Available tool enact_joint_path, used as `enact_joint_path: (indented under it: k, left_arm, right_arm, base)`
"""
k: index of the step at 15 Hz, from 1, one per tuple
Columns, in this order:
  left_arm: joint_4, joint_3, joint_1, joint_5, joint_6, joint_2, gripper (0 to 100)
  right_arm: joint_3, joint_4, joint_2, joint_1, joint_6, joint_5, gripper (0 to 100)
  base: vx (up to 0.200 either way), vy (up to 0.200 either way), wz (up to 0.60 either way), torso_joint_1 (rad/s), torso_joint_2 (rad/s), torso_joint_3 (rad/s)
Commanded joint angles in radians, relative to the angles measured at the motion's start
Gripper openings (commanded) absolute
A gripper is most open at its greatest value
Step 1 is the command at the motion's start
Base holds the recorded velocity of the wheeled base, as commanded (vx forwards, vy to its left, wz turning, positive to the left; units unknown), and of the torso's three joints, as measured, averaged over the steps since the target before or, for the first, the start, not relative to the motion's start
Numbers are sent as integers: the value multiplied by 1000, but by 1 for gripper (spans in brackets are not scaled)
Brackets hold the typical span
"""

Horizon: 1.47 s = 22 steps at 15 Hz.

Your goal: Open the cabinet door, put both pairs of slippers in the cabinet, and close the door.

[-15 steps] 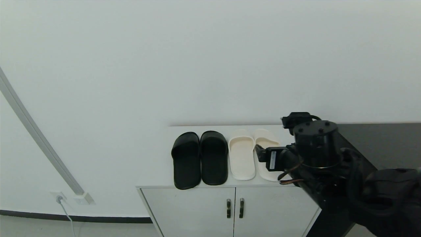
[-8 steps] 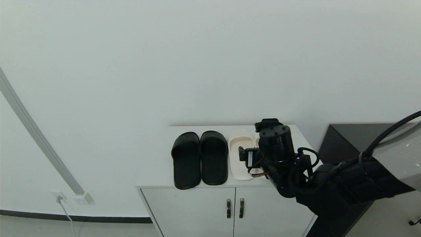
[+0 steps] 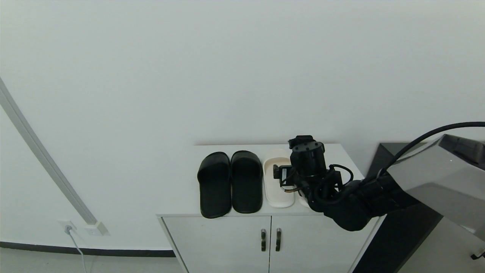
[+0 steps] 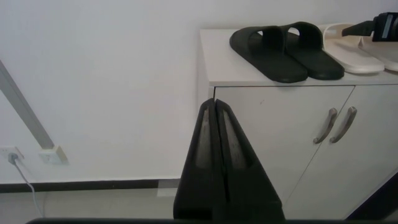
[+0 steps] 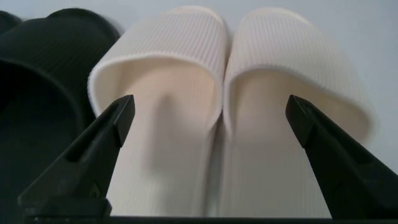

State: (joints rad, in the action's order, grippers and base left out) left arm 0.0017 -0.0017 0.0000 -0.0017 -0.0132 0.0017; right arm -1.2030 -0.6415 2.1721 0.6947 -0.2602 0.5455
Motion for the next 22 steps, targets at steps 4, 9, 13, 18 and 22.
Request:
enact_joint_path:
  k: [4, 9, 13, 18, 22]
  left_arm:
    - [0, 0, 0, 0, -1, 0, 0]
    - [0, 0, 0, 0, -1, 0, 0]
    - [0, 0, 0, 0, -1, 0, 0]
    - [0, 0, 0, 0, -1, 0, 0]
    - [0, 0, 0, 0, -1, 0, 0]
  right_arm:
    - [-73, -1, 74, -20, 10, -1, 100]
    - [-118, -1, 109, -35, 19, -1, 0]
    - [-138, -3, 126, -40, 19, -1, 0]
    - [-113, -6, 61, -38, 44, 10, 0]
    - [85, -7, -192, -7, 99, -26, 0]
  base:
    - [0, 0, 0, 0, 0, 0]
    - [0, 0, 0, 0, 0, 0]
    - [0, 0, 0, 0, 0, 0]
    - [0, 0, 0, 0, 0, 0]
    - [0, 0, 0, 0, 0, 0]
